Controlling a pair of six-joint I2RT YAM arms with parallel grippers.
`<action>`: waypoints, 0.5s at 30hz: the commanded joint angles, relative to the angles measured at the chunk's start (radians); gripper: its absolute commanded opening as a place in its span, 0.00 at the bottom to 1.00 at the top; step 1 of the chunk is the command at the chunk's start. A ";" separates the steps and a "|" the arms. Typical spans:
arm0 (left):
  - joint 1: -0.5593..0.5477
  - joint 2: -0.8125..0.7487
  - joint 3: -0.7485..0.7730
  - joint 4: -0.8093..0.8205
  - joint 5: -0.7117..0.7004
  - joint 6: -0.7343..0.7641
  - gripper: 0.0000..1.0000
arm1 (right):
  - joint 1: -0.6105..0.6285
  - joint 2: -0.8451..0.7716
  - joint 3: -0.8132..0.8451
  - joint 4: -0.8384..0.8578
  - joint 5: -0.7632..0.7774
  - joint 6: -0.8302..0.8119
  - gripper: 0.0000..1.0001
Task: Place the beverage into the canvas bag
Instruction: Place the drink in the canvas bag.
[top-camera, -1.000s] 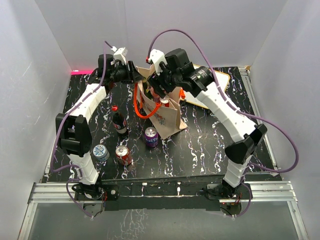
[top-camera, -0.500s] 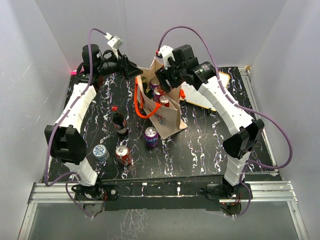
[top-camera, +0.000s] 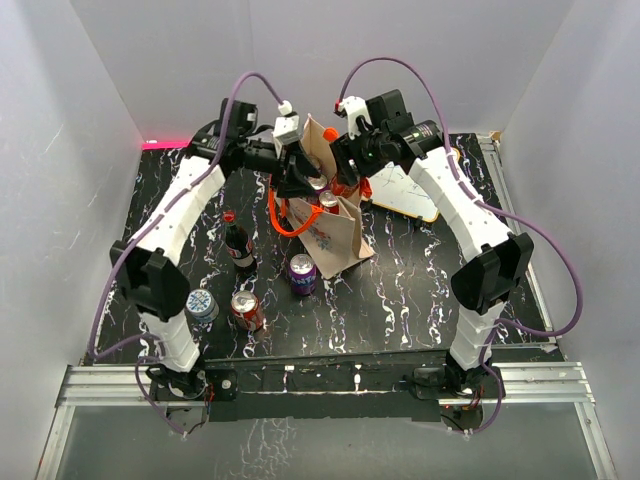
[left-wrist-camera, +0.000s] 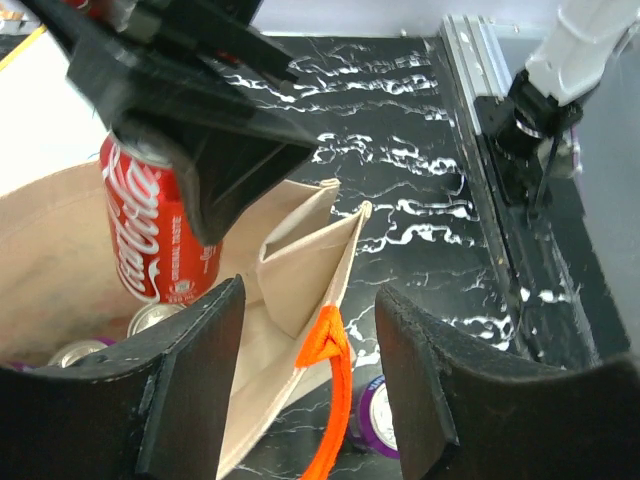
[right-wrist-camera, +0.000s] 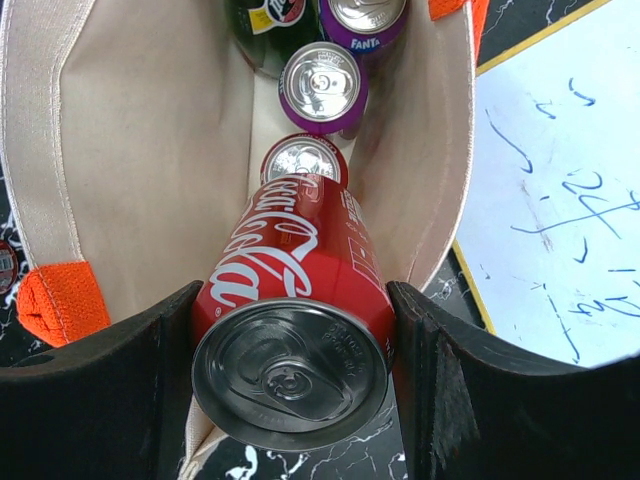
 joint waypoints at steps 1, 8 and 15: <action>-0.020 0.113 0.205 -0.444 0.023 0.401 0.52 | -0.004 -0.016 0.063 0.044 0.006 -0.013 0.08; -0.063 0.259 0.438 -0.818 -0.013 0.661 0.55 | -0.005 -0.009 0.066 0.014 0.007 -0.024 0.08; -0.116 0.236 0.329 -0.756 -0.044 0.654 0.54 | -0.005 -0.023 0.028 0.039 0.002 -0.017 0.08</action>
